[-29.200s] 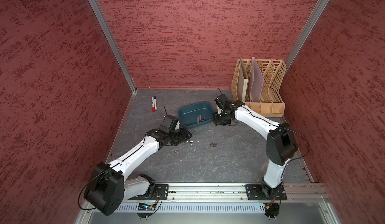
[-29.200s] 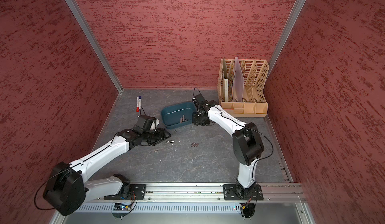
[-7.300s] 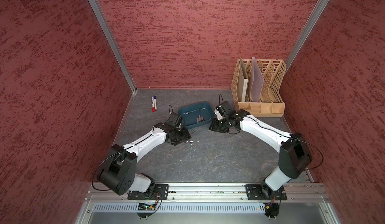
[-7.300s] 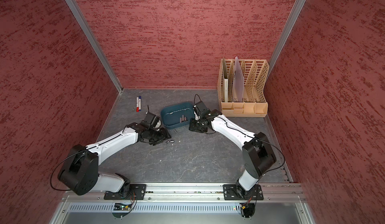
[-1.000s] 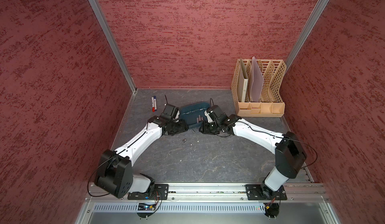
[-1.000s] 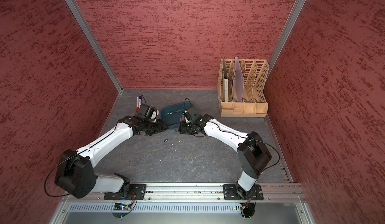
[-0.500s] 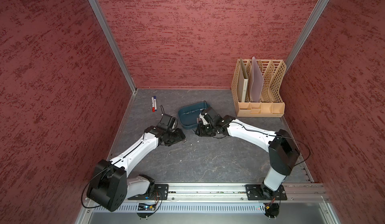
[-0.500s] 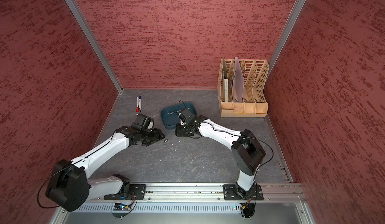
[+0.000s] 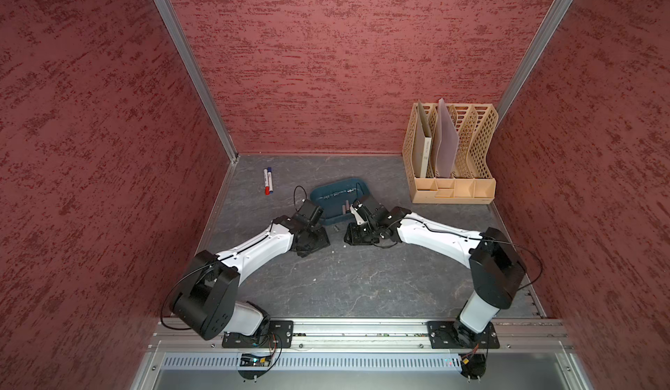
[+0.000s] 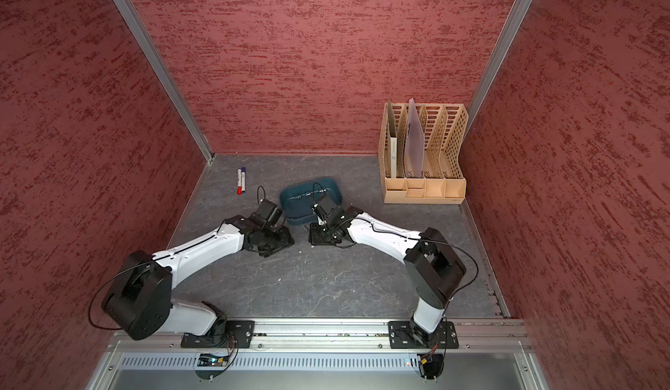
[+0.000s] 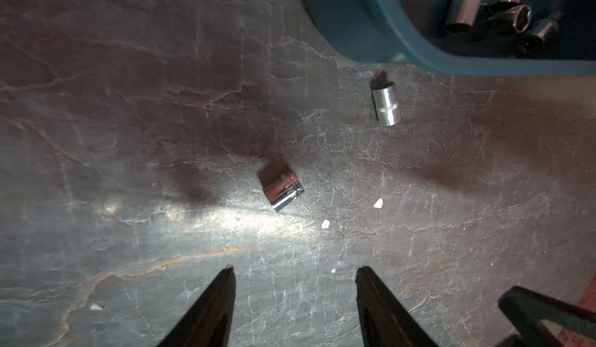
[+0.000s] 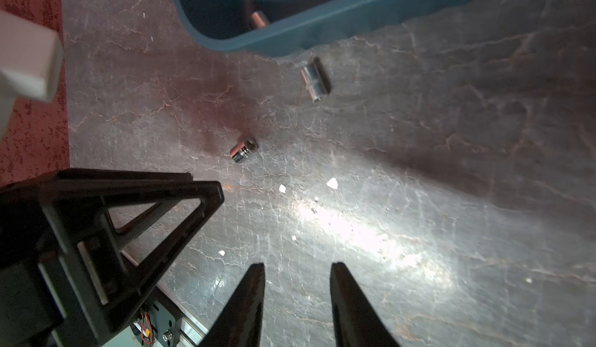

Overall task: Put the socket on the desktop into the storage box
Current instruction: Pick up the socket head at the center of the board.

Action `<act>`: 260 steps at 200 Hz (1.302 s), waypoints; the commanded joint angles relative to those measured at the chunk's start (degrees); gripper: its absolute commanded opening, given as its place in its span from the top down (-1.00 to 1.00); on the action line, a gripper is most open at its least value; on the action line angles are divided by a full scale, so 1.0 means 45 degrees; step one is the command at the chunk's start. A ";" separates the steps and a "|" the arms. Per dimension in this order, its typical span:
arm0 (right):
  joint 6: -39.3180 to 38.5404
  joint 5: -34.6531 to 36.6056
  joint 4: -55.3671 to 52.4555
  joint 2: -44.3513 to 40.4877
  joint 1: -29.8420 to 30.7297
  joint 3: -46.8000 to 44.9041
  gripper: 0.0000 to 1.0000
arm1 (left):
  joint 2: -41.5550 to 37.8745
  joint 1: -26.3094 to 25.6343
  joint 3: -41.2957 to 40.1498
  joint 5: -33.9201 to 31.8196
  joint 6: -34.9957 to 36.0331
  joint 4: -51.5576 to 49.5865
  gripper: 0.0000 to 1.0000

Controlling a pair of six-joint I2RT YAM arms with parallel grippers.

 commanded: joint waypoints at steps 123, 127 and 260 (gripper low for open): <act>0.0179 0.0861 0.0274 -0.1272 0.0077 -0.1063 0.23 | 0.3574 -0.0559 0.3077 -0.1706 -0.2167 -0.2273 -0.11; 0.0165 0.0852 0.0266 -0.1257 0.0086 -0.1067 0.23 | 0.3613 -0.0564 0.3100 -0.1711 -0.2192 -0.2302 -0.10; 0.0257 0.1038 0.0315 -0.1620 -0.0054 -0.1454 0.23 | 0.4332 -0.0602 0.3213 -0.1881 -0.2656 -0.2357 0.03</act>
